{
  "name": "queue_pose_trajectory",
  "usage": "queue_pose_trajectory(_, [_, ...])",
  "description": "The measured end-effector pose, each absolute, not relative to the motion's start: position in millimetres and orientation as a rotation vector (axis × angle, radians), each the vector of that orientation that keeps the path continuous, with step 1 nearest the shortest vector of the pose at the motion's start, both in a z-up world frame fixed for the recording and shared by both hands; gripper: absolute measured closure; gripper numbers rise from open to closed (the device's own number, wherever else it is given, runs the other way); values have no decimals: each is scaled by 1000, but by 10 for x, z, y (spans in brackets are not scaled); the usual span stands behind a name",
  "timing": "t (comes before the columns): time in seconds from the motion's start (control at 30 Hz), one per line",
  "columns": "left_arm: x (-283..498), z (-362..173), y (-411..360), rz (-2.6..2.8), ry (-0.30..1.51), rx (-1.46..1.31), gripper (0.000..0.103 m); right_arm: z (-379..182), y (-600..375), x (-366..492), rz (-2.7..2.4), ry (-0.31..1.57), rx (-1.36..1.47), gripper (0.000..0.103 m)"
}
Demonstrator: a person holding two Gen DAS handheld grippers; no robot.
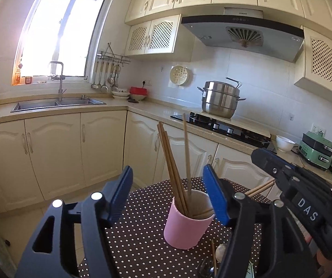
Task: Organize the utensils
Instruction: 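Lower the chopsticks into the pink cup and open both tools, then move both open tools back down toward the remaining utensils on the table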
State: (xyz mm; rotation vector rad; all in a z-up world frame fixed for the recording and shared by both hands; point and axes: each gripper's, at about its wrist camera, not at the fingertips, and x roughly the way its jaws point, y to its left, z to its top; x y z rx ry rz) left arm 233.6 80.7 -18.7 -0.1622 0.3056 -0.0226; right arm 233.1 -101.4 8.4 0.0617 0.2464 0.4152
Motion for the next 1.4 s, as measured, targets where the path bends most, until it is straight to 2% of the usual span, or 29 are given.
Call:
queue_pose_trajectory(0.1, [2225, -136, 802, -29, 298, -157, 36, 160, -1050, 2235, 413, 230, 68, 91])
queue_pose_trajectory(0.17, [2155, -103, 796, -39, 295, -160, 34, 200, -1086, 2170, 404, 222, 74, 77])
queue_pose_trajectory(0.2, [2119, -97, 804, -43, 295, -164, 33, 215, -1108, 2135, 396, 217, 78, 64])
queue_pose_trajectory(0.23, [2078, -86, 806, -49, 298, -167, 32, 224, -1132, 2098, 382, 214, 81, 62])
queue_pose_trajectory(0.5, [1914, -154, 717, -98, 382, -167, 30, 122, -1353, 1835, 335, 266, 84, 58])
queue_pose_trajectory(0.67, [2003, -435, 609, -156, 567, -142, 30, -94, -1498, 1755, 309, 344, 88, 56])
queue_pose_trajectory(1.0, [2257, -1378, 374, -199, 963, -64, 30, -1002, -1665, 1932, 256, 782, 89, 46])
queue_pose_trajectory(1.13, [2262, -1581, 302, -197, 1018, -16, 30, -1364, -1659, 1943, 245, 921, 67, 46])
queue_pose_trajectory(1.4, [2318, -1753, 254, -156, 1060, 22, 30, -1606, -1490, 1916, 281, 1034, 12, 46])
